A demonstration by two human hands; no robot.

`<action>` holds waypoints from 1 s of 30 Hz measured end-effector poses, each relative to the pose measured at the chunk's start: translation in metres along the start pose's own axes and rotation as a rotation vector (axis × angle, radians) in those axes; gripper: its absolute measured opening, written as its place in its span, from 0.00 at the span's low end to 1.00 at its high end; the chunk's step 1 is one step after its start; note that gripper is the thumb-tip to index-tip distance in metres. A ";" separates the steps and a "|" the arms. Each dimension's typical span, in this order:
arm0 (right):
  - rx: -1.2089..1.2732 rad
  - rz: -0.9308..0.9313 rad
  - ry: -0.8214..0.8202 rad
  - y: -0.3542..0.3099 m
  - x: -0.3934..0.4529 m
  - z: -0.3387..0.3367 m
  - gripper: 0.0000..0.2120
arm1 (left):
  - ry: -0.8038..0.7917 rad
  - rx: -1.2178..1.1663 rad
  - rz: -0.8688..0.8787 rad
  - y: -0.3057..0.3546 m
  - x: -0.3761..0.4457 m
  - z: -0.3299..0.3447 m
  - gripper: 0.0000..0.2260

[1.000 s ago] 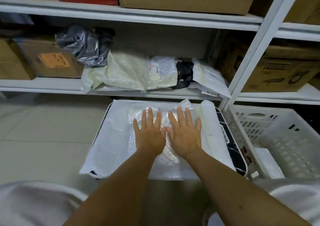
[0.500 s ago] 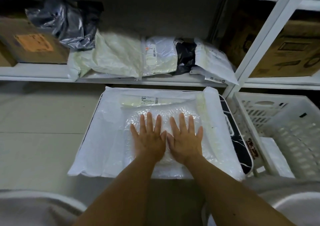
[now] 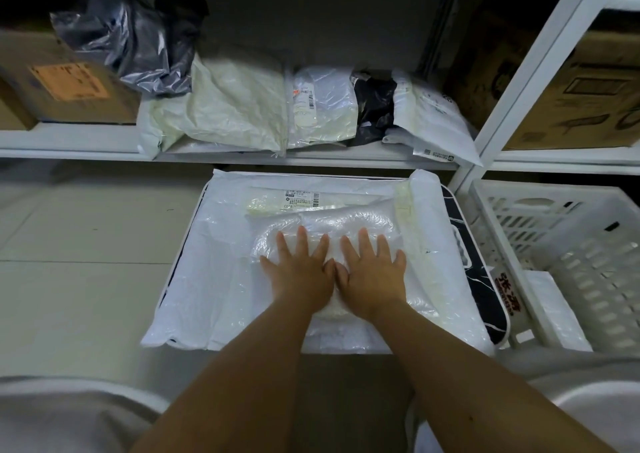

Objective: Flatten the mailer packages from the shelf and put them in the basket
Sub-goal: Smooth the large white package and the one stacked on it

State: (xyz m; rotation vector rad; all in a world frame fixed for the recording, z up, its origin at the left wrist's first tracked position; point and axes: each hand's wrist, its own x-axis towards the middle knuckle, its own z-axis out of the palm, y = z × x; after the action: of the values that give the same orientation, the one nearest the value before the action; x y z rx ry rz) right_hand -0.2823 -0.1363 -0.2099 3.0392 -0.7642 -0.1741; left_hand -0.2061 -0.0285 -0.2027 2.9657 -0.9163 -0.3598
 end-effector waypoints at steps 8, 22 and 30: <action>-0.005 -0.025 0.012 -0.003 0.006 -0.012 0.28 | -0.032 -0.011 -0.012 -0.005 0.007 -0.001 0.26; 0.031 -0.170 0.029 -0.022 0.036 -0.018 0.24 | 0.086 0.005 -0.109 -0.014 0.010 -0.005 0.26; 0.097 -0.081 -0.144 -0.016 0.047 -0.014 0.26 | -0.081 -0.090 -0.146 -0.021 0.027 0.001 0.31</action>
State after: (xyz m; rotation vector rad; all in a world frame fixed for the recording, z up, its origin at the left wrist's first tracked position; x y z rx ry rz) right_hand -0.2326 -0.1447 -0.2019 3.1804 -0.6757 -0.3715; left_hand -0.1731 -0.0256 -0.2110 2.9619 -0.6713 -0.5134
